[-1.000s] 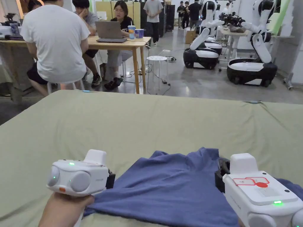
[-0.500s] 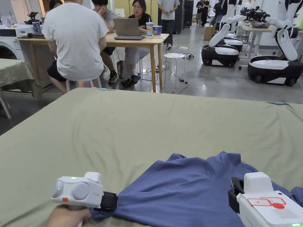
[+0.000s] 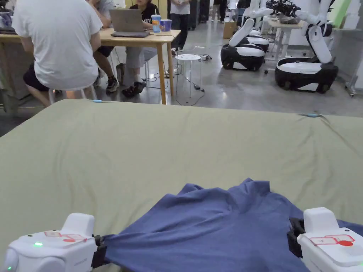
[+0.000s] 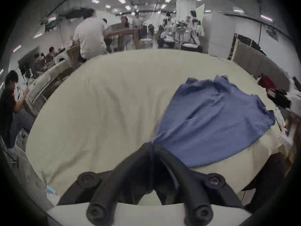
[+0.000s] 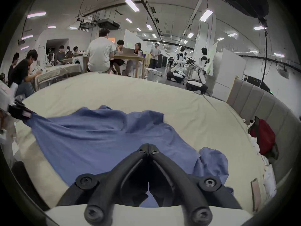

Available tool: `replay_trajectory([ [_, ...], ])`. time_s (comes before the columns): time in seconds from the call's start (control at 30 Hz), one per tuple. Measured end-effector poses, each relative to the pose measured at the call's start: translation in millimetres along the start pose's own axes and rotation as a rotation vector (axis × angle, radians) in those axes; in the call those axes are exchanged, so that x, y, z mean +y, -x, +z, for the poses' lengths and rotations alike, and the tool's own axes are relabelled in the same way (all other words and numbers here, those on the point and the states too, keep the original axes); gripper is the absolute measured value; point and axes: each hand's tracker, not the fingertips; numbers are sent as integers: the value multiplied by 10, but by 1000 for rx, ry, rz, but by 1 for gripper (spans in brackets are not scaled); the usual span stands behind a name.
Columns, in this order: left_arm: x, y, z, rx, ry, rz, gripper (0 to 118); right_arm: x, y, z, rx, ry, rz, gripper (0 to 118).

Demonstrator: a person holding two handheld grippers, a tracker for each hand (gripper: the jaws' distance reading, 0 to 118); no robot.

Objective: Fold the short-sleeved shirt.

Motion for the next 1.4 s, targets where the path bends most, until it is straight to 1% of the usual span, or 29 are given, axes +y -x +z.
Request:
replay_trajectory([
  [0.07, -16, -29, 50, -36, -27, 38, 0, 60, -260, -314, -44, 60, 0, 0],
  [0.13, -44, -41, 37, -38, -33, 54, 0, 120, -487, -654, -72, 119, 8, 0],
  [0.2, -53, -72, 13, -28, -36, 57, 0, 181, -696, -1011, -75, 192, -9, 0],
  [0.23, -63, -64, -12, -30, -27, 64, 0, 213, -783, -1188, -61, 207, -21, 0],
  [0.27, -80, -55, -34, -34, -25, 75, 0, 246, -855, -1356, -52, 208, -27, 6],
  [0.3, -92, -46, -55, -36, -18, 83, 0, 262, -901, -1485, -43, 203, -37, 38],
  [0.33, -86, -56, -83, -35, -5, 86, 0, 278, -932, -1643, -9, 233, -69, 77],
  [0.37, -101, -58, -109, -27, 6, 81, 0, 302, -942, -1786, 10, 275, -89, 105],
  [0.4, -113, -54, -130, -19, 12, 81, 0, 314, -929, -1867, 34, 285, -102, 118],
  [0.43, -108, -48, -151, -20, 22, 81, 0, 320, -910, -1948, 60, 265, -110, 117],
  [0.5, -99, -45, -181, -13, 33, 85, 0, 324, -888, -2142, 56, 271, -104, 111],
  [0.57, -88, -25, -236, -11, 45, 88, 0, 269, -874, -2340, 64, 302, -116, 110],
  [0.6, -82, -18, -262, -7, 47, 88, 0, 237, -852, -2384, 69, 329, -131, 95],
  [0.63, -76, -23, -278, -4, 51, 86, 0, 185, -820, -2415, 76, 383, -149, 73],
  [0.67, -72, -31, -289, -3, 54, 83, 0, 134, -784, -2423, 95, 422, -167, 69],
  [0.7, -71, -37, -292, -3, 54, 83, 0, 113, -757, -2345, 90, 369, -183, 48],
  [0.73, -62, -30, -296, -3, 52, 84, 0, 141, -749, -2236, 76, 327, -188, 13],
  [0.77, -59, -31, -298, -1, 45, 88, 0, 154, -740, -2177, 136, 340, -229, 2],
  [0.8, -50, -29, -307, 1, 37, 97, 0, 167, -721, -2111, 159, 337, -244, 2],
  [0.83, -30, -23, -329, -4, 37, 104, 0, 198, -681, -1984, 98, 313, -206, 2],
  [0.9, 2, -12, -346, -6, 25, 111, 0, 273, -627, -1753, 85, 270, -131, 2],
  [0.93, 40, -27, -338, -7, 17, 107, 0, 340, -605, -1597, 53, 230, -107, 2],
  [0.97, 87, -42, -321, -7, 2, 98, 0, 413, -598, -1419, 38, 186, -91, 2],
  [1.07, 257, -55, -241, 19, -86, 84, 0, 669, -601, -913, 18, 86, -78, 2],
  [1.13, 402, -36, -208, 43, -127, 72, 0, 835, -598, -594, -14, 23, -13, 2],
  [1.2, 610, -60, -144, 59, -174, 51, 0, 1013, -570, -281, -93, -45, 92, 2],
  [1.27, 867, -130, -39, 96, -241, 19, 0, 1222, -605, 30, -162, -111, 163, 2],
  [1.33, 1114, -159, 38, 121, -283, -4, 0, 1417, -634, 258, -203, -151, 194, 2],
  [1.4, 1407, -205, 173, 140, -333, -13, 0, 1650, -739, 485, -228, -204, 168, 2],
])
